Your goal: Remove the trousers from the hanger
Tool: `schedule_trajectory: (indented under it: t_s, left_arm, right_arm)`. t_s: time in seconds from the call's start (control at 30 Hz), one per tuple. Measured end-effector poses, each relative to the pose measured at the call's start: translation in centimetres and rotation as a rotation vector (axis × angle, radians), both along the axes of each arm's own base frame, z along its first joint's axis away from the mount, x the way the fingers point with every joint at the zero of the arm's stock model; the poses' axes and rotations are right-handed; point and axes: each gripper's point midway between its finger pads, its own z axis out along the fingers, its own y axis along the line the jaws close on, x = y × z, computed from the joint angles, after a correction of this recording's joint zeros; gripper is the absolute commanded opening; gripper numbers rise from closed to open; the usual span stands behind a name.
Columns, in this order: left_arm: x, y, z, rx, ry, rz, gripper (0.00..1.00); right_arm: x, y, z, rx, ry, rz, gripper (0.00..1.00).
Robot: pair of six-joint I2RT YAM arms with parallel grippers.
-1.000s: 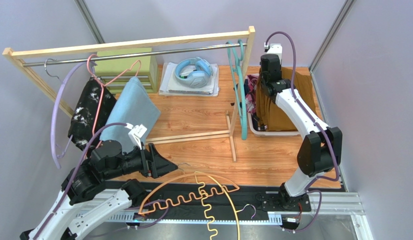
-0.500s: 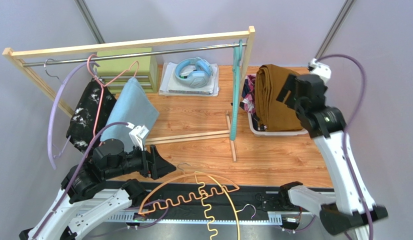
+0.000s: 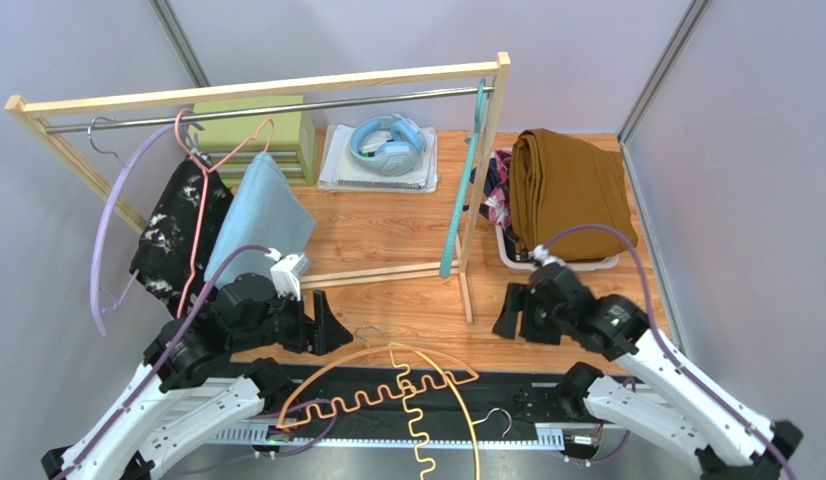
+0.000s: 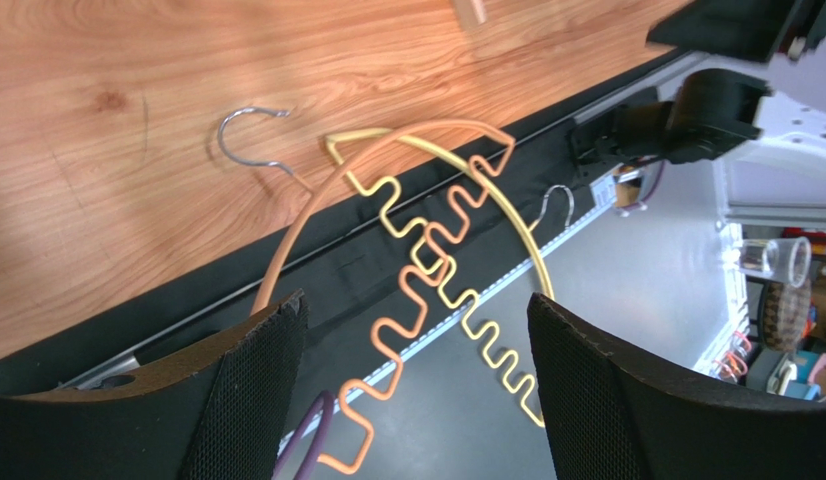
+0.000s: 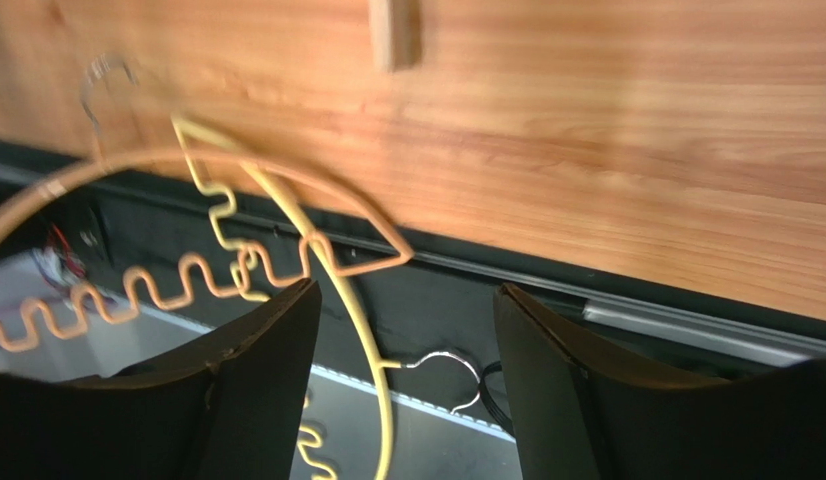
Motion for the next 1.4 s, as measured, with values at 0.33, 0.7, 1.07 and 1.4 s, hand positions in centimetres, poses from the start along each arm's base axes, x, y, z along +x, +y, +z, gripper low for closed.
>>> schedule_trajectory:
  t_s: [0.33,0.7,1.07,1.4]
  left_arm:
    - [0.4,0.8,-5.0,0.07,0.072,0.076,0.79]
    - [0.1,1.1,-3.8,-0.027,0.038,0.122,0.78]
    - [-0.3,1.6,-2.2,-0.061,0.008,0.125,0.77]
    - [-1.8,2.2,1.0,-0.105,-0.058,0.055,0.77]
  right_arm:
    - [-6.1,12.7,-5.3,0.148,0.031,0.206,0.68]
    - [-5.0,24.5,-4.4,0.323,0.033,-0.122,0.74]
    - [-4.8,29.6,-6.0,0.413,0.15,-0.347,0.65]
    - [-4.6,30.5,-9.2,0.391,0.159,-0.399,0.58]
